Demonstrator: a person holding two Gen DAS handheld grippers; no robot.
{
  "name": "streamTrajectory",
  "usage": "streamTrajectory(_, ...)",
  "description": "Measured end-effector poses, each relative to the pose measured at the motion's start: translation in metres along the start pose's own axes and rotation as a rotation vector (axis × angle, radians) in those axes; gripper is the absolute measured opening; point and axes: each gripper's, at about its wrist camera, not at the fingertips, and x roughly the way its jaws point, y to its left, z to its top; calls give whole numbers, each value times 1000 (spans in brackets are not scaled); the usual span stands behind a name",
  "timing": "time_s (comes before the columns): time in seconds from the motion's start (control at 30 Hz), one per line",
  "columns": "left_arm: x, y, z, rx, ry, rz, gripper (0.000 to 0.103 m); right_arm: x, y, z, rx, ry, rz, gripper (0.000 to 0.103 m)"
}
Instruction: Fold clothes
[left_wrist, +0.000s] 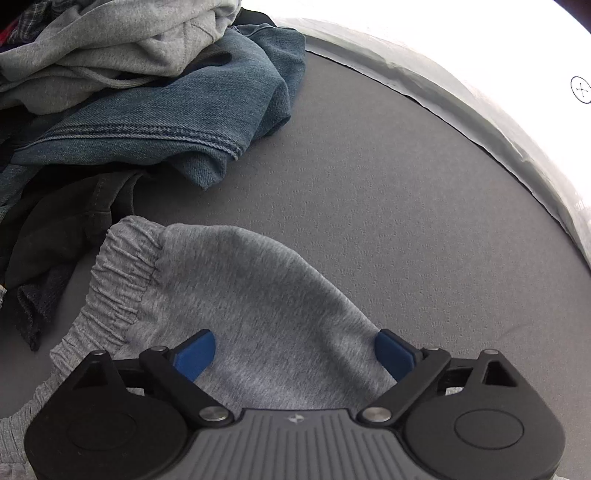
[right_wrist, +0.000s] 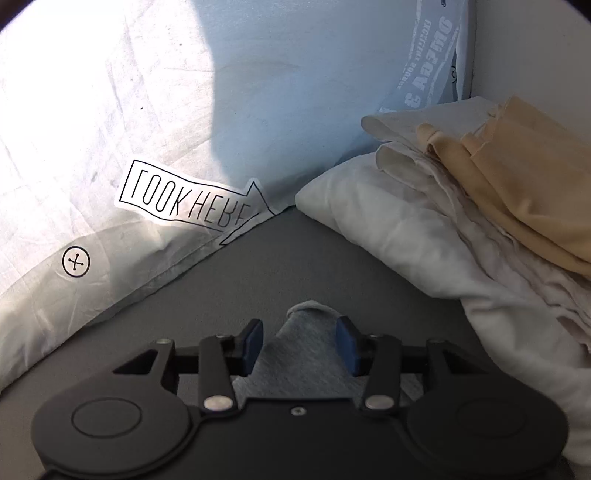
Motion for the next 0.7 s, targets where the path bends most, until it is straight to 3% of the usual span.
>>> streamTrajectory(0.03,-3,2,1,-10,-10,-2,68,-1,1,1,-23,-3,6,20)
streamTrajectory(0.07,-6,5,2,-23,-20,-4,46,-3,0,1,-36,-11,22,3)
streamTrajectory(0.1,-8,7,3,-34,-25,-9,34,-9,-3,2,-29,-33,36,2)
streamTrajectory(0.13,-9,12,4,-48,-26,-25,14,-17,-6,2,-9,-64,49,2)
streamTrajectory(0.17,-10,17,4,-64,-26,-46,1,-27,-8,4,4,-96,58,2)
streamTrajectory(0.27,-15,33,5,-110,-35,-102,0,-68,-29,7,56,-245,94,2)
streamTrajectory(0.43,-64,54,0,-147,-161,-175,0,-158,-82,15,143,-480,146,2)
streamTrajectory(0.6,-107,65,1,-165,-278,-215,0,-222,-114,16,146,-604,137,2)
streamTrajectory(0.7,-132,77,-1,-140,-358,-171,0,-247,-117,14,110,-656,91,2)
